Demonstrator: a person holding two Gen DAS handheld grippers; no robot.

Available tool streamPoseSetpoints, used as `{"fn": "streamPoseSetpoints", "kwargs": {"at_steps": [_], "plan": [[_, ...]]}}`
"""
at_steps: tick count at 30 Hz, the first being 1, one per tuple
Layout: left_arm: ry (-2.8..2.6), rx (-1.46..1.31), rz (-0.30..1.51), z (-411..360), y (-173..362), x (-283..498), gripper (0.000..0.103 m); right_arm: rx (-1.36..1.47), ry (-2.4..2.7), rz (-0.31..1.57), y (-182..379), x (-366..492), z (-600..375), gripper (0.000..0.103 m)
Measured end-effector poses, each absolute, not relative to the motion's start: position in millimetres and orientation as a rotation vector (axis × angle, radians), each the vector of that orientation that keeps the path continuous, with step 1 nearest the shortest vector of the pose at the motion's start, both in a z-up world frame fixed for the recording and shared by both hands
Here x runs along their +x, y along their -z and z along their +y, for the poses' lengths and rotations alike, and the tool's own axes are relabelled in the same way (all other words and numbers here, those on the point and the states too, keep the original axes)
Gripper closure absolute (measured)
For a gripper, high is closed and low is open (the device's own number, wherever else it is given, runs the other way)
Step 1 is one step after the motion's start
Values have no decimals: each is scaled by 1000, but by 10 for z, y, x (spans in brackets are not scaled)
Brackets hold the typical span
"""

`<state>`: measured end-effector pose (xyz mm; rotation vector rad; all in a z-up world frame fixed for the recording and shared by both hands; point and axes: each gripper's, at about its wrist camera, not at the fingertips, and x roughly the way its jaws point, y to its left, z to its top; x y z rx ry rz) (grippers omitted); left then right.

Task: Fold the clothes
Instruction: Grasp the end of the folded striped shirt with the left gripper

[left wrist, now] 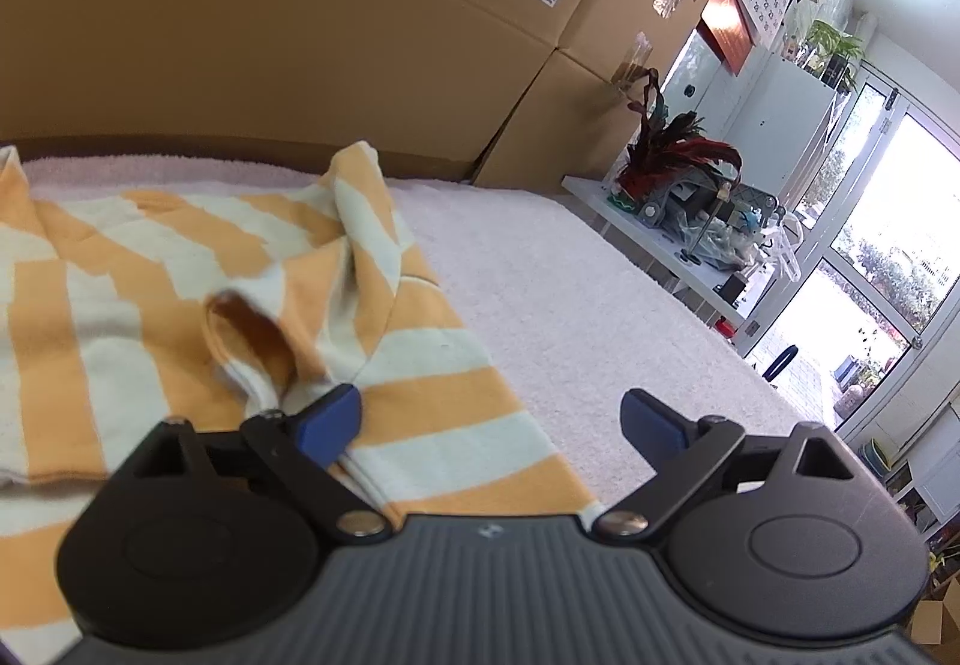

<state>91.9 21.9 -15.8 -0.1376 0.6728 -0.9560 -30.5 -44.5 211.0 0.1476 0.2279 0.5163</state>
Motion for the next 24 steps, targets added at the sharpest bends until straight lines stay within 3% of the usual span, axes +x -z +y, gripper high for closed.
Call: {"fn": "streamPoseSetpoints", "kwargs": {"at_steps": [3,8,10,12,14,16,24], "plan": [[932,-98,579,300,44,852,14,86,-546,171,-2046,-315,-229,56],[880,-196,561,549,-43,1025,16,468,-353,75,-1954,-479,-896,55],[816,-270,588,686,-8,1161,24,623,-243,70,-1866,-620,-1239,49],[742,-362,588,866,27,1254,41,721,-160,120,-1731,-748,-1509,46],[660,-465,596,1120,41,1284,76,757,-126,158,-1562,-846,-1636,46],[606,-594,622,1472,89,1218,97,726,-123,201,-1365,-898,-1657,44],[271,-806,637,2819,364,759,101,599,-131,328,-510,-695,-1813,48]]}}
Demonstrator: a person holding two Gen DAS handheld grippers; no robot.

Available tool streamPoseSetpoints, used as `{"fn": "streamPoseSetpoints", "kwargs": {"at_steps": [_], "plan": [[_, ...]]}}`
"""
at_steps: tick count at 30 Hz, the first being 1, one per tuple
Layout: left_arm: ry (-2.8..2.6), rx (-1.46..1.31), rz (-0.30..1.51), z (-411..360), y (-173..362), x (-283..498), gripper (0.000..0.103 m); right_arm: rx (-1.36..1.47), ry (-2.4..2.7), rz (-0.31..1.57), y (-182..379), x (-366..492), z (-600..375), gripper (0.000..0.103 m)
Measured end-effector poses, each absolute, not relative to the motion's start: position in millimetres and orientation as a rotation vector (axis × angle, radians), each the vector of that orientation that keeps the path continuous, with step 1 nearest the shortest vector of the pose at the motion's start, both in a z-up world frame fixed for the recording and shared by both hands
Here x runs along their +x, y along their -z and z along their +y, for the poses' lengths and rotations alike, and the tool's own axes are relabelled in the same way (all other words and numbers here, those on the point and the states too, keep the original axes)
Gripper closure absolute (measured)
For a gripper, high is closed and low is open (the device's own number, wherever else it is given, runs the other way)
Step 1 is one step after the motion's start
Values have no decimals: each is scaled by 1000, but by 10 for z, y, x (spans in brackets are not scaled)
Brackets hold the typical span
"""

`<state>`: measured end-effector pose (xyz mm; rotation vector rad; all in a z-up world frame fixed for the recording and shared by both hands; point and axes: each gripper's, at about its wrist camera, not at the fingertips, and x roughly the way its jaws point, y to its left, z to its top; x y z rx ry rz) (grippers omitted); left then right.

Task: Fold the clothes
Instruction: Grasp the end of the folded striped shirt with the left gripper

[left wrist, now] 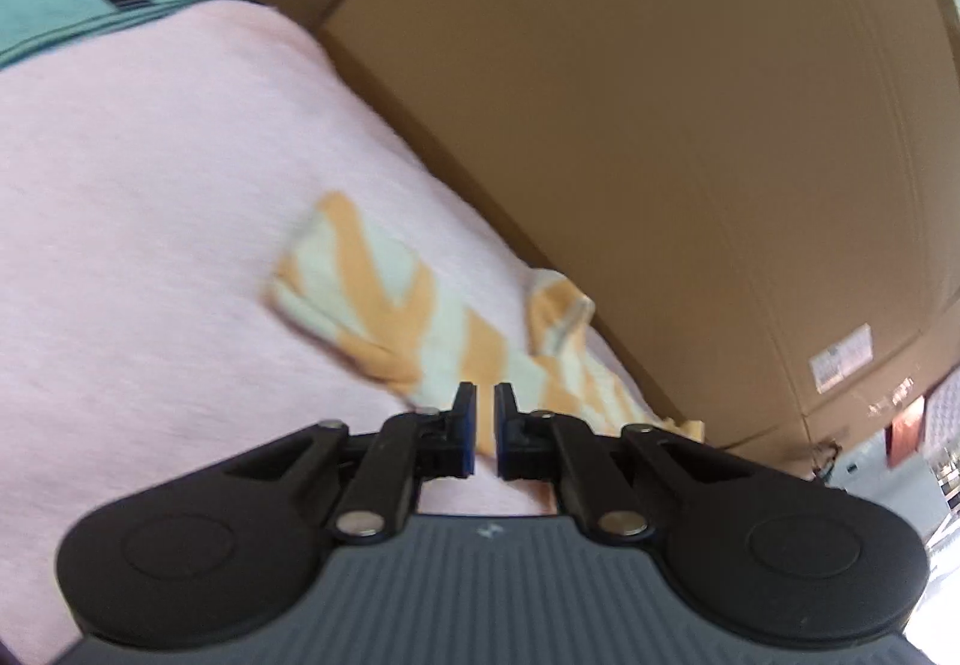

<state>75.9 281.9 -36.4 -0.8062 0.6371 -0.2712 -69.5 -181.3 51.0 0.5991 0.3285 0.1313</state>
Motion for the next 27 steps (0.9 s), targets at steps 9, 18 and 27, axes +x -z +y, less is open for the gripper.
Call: {"fn": "streamPoseSetpoints", "kwargs": {"at_steps": [9,18,27], "plan": [[176,-960,697,2964,465,760,71,739,-152,295,-130,-767,-1953,45],[52,-868,624,2579,219,1033,19,831,-163,251,-68,-822,-2036,43],[7,-839,521,2650,474,1101,100,855,-152,236,-50,-855,-2087,45]]}}
